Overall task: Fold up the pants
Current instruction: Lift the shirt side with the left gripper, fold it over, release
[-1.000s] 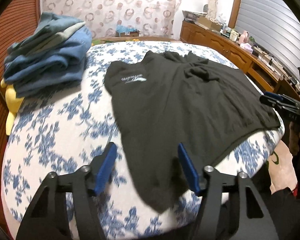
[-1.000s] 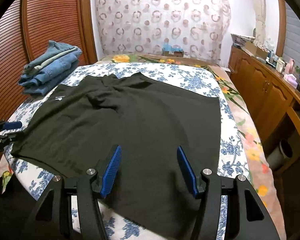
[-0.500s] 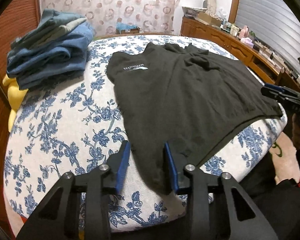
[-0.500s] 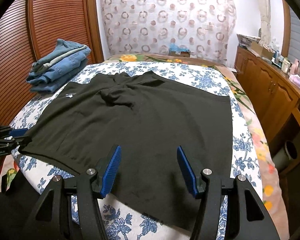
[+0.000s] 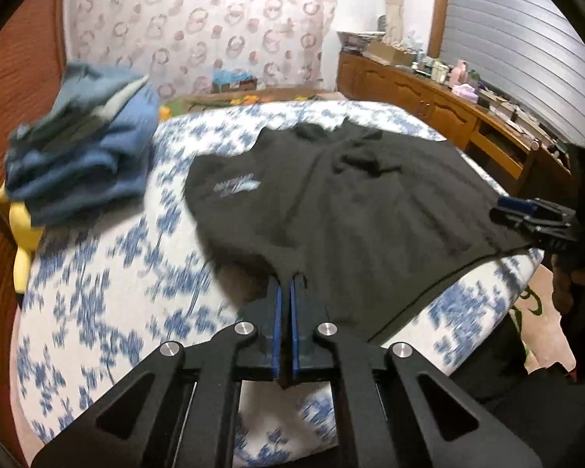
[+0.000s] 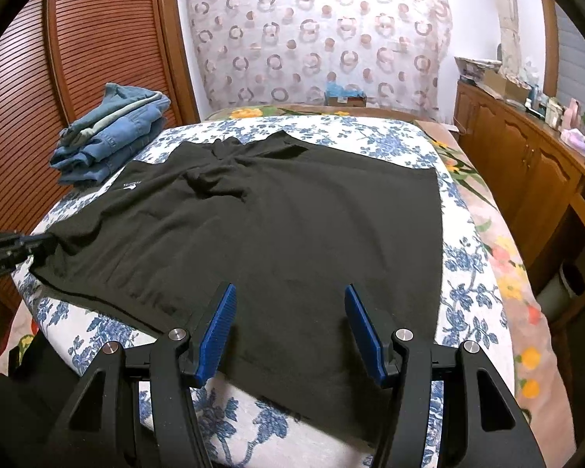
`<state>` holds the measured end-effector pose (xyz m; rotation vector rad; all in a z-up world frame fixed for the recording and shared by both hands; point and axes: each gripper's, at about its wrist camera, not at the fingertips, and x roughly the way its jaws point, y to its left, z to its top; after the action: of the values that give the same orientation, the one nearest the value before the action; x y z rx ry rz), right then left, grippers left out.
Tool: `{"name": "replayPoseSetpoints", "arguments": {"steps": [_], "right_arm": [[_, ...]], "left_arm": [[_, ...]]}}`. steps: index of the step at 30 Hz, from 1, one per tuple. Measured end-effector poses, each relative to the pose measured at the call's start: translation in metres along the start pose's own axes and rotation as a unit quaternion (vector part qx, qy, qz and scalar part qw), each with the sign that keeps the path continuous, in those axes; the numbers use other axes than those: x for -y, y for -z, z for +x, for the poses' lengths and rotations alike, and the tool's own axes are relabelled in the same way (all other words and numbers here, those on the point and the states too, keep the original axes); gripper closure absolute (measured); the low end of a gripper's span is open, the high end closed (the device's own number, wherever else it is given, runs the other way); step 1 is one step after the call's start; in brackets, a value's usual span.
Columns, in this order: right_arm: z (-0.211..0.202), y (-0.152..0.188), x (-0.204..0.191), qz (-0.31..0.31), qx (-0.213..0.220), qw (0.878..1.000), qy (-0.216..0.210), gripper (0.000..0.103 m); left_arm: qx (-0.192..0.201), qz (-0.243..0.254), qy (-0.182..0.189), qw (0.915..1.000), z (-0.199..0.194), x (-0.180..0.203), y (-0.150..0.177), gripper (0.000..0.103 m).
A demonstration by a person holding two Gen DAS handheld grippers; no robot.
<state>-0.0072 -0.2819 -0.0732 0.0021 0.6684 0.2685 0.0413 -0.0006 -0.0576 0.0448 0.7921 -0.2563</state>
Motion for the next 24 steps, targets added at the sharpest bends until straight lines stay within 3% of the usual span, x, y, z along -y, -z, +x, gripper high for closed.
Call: {"name": "replayPoseSetpoints", "arguments": {"steps": [14,24], "right_arm": [[-0.005,0.008,0.012,0.015,0.007,1.0,0.015,0.043],[-0.013,0.011,0.022,0.022,0.009,1.0,0.021,0.043]], "left_arm": [[0.024,0.066,0.05,0.9963,0.017,0.058,-0.062,0.098],[0.022,0.096,0.078,0.992,0.034,0.102,-0.087,0.099]]}}
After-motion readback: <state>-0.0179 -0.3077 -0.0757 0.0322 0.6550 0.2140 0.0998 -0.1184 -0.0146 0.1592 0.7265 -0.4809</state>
